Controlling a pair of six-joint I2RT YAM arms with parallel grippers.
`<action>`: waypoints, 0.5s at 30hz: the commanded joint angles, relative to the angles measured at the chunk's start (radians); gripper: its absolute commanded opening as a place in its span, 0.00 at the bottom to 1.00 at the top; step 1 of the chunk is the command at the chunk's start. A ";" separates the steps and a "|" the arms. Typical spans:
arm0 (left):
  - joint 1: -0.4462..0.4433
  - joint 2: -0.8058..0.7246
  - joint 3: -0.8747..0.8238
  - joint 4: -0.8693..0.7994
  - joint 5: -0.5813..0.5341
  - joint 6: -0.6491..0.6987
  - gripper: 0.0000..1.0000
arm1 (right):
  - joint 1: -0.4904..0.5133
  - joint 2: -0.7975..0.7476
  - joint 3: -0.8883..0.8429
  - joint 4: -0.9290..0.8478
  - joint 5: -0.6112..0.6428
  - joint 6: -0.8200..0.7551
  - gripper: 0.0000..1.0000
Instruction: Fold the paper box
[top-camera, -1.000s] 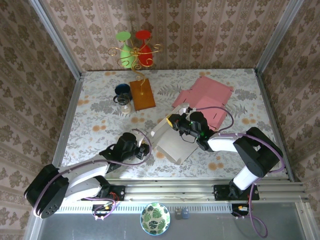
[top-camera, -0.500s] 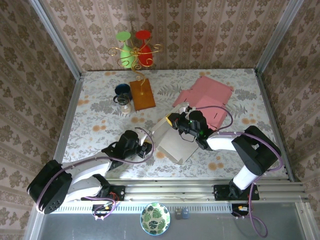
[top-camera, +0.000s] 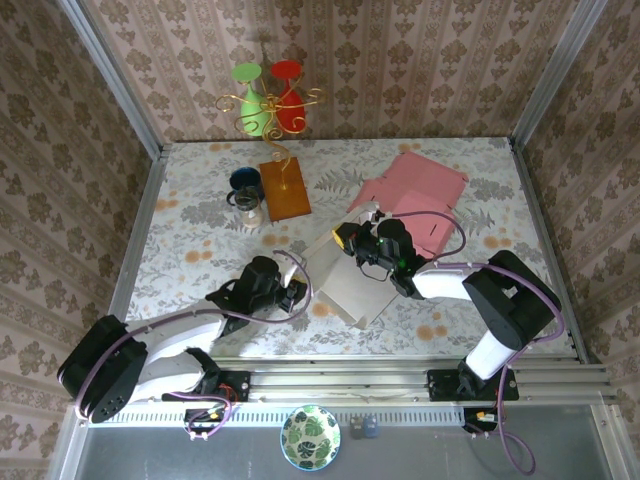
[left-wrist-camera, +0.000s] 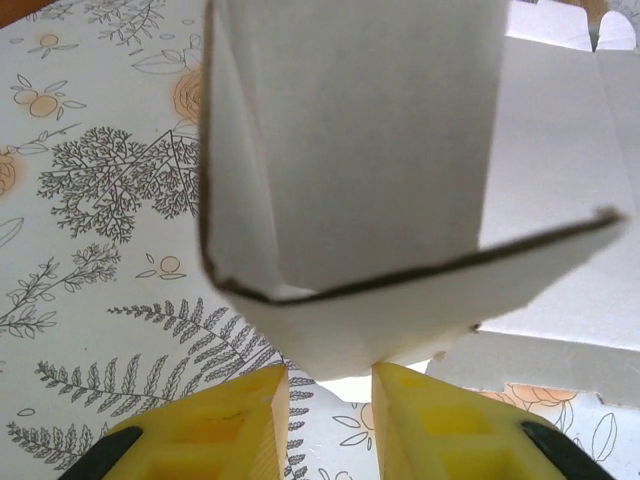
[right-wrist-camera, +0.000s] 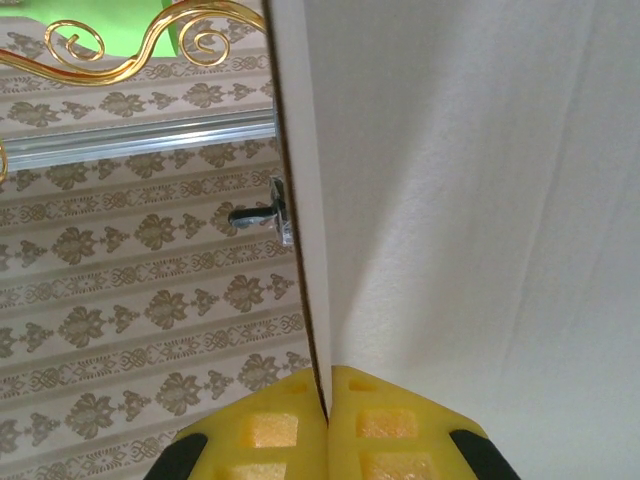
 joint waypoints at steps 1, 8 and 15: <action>-0.004 -0.023 0.046 0.056 -0.020 0.016 0.27 | 0.015 0.003 0.022 -0.034 -0.010 0.027 0.00; -0.002 0.017 0.066 0.073 -0.025 0.022 0.30 | 0.027 0.022 0.027 -0.019 -0.009 0.036 0.00; 0.013 0.026 0.047 0.102 -0.062 -0.006 0.30 | 0.030 0.028 0.019 -0.016 -0.006 0.025 0.00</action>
